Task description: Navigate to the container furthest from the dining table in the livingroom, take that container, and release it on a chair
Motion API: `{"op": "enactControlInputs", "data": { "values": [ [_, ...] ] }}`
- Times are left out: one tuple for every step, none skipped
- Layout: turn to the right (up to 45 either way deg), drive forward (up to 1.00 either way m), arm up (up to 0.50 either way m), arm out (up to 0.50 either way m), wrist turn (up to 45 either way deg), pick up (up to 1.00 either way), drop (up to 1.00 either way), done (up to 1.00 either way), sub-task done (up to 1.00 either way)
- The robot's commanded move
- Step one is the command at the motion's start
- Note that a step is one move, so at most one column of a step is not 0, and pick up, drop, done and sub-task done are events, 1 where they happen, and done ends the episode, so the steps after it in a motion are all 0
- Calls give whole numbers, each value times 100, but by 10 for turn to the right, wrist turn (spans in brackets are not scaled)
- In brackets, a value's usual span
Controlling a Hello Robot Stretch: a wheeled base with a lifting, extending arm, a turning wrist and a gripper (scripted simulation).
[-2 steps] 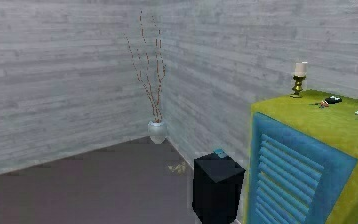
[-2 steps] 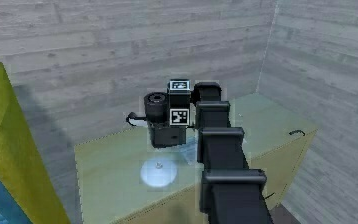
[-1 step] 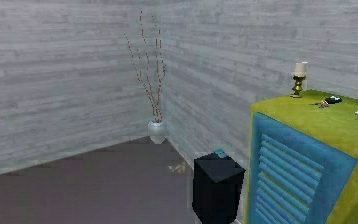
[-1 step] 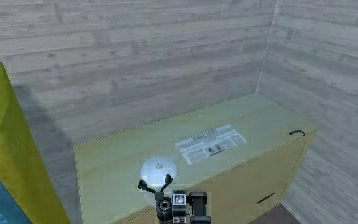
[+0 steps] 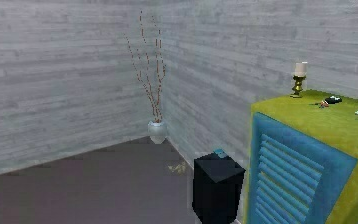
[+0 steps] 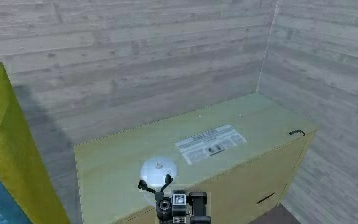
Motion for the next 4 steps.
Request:
{"op": "enactControlInputs", "data": {
  "values": [
    [0, 0, 10, 0, 0, 0, 0, 0, 0],
    [0, 0, 22, 0, 0, 0, 0, 0, 0],
    [0, 0, 0, 0, -450, 0, 0, 0, 0],
    [0, 0, 0, 0, -450, 0, 0, 0, 0]
  ]
}}
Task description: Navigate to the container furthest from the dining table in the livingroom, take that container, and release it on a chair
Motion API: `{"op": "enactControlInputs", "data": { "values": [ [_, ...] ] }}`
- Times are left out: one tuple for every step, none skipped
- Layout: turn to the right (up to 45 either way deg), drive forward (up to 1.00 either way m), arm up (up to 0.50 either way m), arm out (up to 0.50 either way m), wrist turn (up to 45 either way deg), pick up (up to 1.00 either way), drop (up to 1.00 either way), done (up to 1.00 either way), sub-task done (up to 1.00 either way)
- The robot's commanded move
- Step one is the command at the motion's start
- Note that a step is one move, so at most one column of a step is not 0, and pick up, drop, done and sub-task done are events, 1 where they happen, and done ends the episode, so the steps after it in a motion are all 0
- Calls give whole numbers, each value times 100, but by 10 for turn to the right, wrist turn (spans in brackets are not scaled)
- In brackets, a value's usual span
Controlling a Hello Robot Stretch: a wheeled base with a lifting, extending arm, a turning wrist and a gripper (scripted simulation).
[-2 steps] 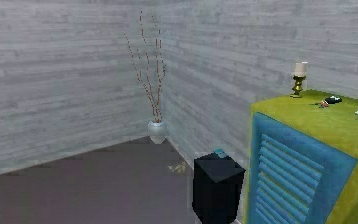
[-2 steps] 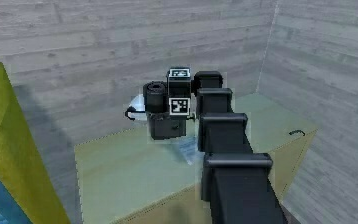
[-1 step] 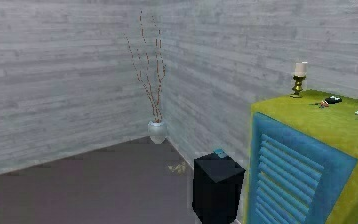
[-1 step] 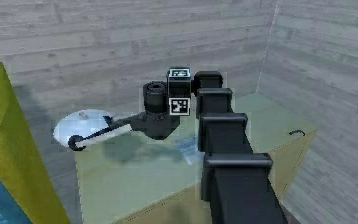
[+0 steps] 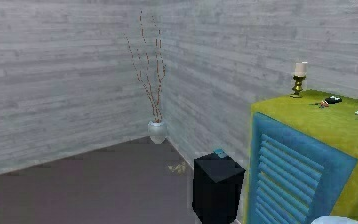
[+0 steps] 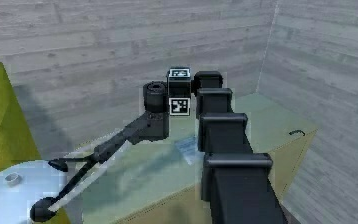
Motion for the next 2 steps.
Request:
{"op": "enactControlInputs", "data": {
  "values": [
    [0, 0, 0, 0, -240, 0, 0, 0, 0],
    [0, 0, 0, -18, 0, 0, 0, 0, 0]
  ]
}}
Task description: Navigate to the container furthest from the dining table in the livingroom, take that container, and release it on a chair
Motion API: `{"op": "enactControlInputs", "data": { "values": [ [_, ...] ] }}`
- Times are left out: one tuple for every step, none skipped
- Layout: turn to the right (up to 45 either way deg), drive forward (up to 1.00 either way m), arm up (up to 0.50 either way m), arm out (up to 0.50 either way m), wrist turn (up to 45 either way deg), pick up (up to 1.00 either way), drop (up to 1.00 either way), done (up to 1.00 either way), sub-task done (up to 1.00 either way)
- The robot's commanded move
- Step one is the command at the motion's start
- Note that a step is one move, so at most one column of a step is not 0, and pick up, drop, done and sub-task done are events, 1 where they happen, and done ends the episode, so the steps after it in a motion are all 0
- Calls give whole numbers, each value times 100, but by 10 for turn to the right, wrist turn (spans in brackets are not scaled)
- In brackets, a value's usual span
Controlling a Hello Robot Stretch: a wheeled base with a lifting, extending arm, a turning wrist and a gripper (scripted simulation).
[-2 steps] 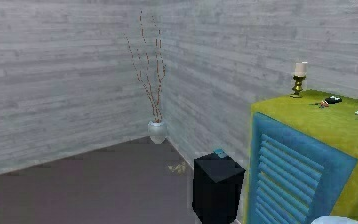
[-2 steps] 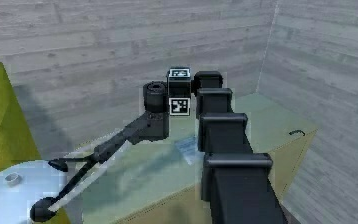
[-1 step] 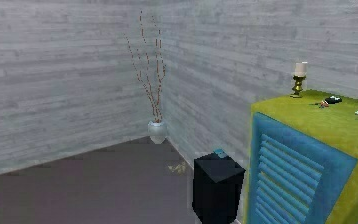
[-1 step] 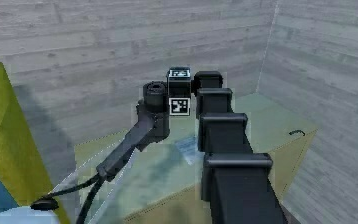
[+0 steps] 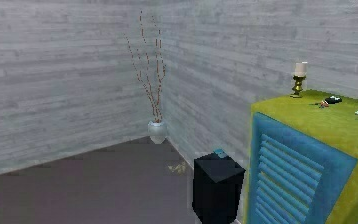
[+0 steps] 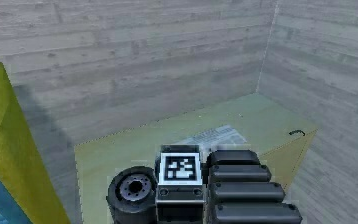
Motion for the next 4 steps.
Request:
{"op": "enactControlInputs", "data": {
  "values": [
    [-450, 0, 0, 0, 0, 0, 0, 0, 0],
    [-450, 0, 0, 0, 0, 0, 0, 0, 0],
    [-90, 0, 0, 0, 0, 0, 0, 0, 0],
    [-30, 0, 0, 0, 0, 0, 0, 0, 0]
  ]
}}
